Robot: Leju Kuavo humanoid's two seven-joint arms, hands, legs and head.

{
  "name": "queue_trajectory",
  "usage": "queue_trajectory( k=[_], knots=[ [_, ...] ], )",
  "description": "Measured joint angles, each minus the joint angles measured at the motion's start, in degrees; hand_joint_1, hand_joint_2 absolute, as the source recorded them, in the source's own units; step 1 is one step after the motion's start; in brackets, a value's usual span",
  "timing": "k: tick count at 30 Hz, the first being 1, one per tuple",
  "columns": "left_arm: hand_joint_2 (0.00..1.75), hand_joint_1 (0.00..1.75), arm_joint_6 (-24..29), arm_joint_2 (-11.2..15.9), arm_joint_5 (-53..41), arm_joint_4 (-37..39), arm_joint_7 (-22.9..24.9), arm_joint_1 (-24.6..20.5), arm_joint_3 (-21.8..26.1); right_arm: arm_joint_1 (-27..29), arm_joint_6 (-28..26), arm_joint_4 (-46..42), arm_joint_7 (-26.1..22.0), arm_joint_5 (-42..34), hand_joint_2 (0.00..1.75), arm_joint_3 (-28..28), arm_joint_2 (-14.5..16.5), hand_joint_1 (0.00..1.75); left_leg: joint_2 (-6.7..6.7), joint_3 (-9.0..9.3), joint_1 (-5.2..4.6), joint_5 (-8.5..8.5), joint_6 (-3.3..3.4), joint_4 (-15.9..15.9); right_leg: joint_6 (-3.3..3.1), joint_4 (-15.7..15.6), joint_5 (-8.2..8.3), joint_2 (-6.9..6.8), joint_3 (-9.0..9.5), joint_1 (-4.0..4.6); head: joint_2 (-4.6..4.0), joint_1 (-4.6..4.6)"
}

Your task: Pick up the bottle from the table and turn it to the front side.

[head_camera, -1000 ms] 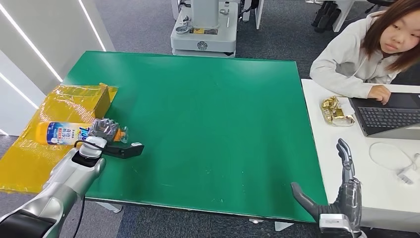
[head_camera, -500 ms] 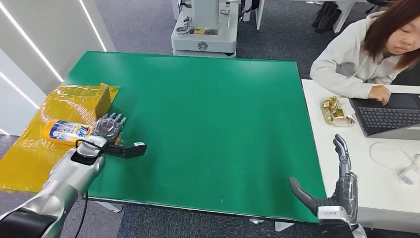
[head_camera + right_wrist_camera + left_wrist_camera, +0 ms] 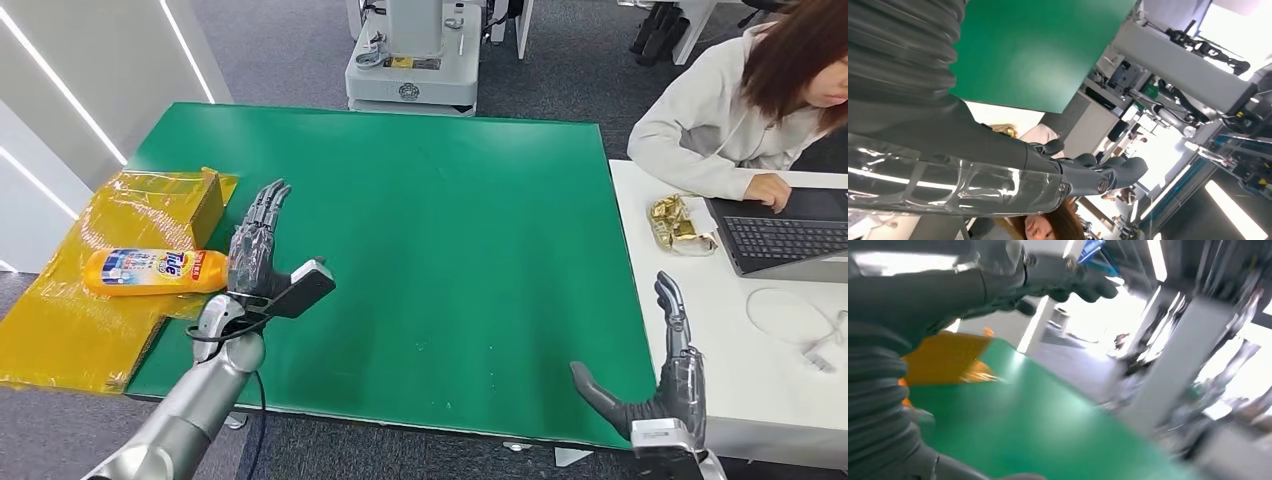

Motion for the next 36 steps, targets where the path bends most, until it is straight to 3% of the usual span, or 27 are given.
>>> queue_trajectory(
  k=[10,13,18,23,30,36],
  knots=[
    [1.75,0.0,0.38,-7.0,12.54,-14.62,-6.94,6.17,0.03,0.11,-2.31,2.68,-2.04,-2.77,1.75,2.77,0.19,0.0,0.0,0.0,0.01,0.0,0.0,-0.01,0.0,0.01,0.0,-0.01,0.01,0.01,0.0,0.0],
    [1.75,0.0,-2.11,-8.29,15.59,-17.92,-5.98,7.58,-0.79,0.47,-2.58,2.84,-2.11,-4.43,1.75,3.18,0.81,0.0,0.0,0.0,0.01,0.0,0.0,-0.01,0.0,0.0,0.0,-0.01,0.0,0.01,0.0,0.01],
    [1.75,0.0,-8.9,-9.12,19.56,-20.63,-1.91,9.41,-3.29,1.72,-1.41,2.29,-2.02,-8.97,1.75,3.31,2.23,0.0,0.01,0.0,0.01,-0.01,0.0,-0.02,0.01,0.0,-0.01,0.01,-0.01,0.01,0.0,0.0],
    [1.75,0.0,-10.34,-9.4,21.14,-20.99,-1.85,10.19,-4.31,2.6,-1.46,1.89,-2.21,-10.18,1.75,3.51,2.92,0.0,0.02,0.0,0.01,-0.01,0.0,-0.02,0.01,0.0,-0.01,0.0,-0.01,0.01,0.0,0.01],
    [1.75,0.0,-22.91,-9.41,31.72,-21.0,-1.75,12.47,-6.18,5.28,-4.21,0.01,-2.57,-14.89,1.75,5.3,5.57,0.0,0.02,0.0,0.02,-0.01,-0.01,-0.03,0.01,0.01,-0.02,0.01,-0.02,0.01,0.0,-0.01],
    [1.75,0.0,-27.04,-9.91,34.5,-21.3,-0.5,13.64,-7.85,6.86,-5.55,-1.89,-1.65,-15.08,1.75,6.89,7.89,0.0,0.02,0.0,0.02,-0.07,-0.05,-0.05,0.01,0.0,-0.03,0.02,-0.02,0.01,0.0,0.0]
  ],
)
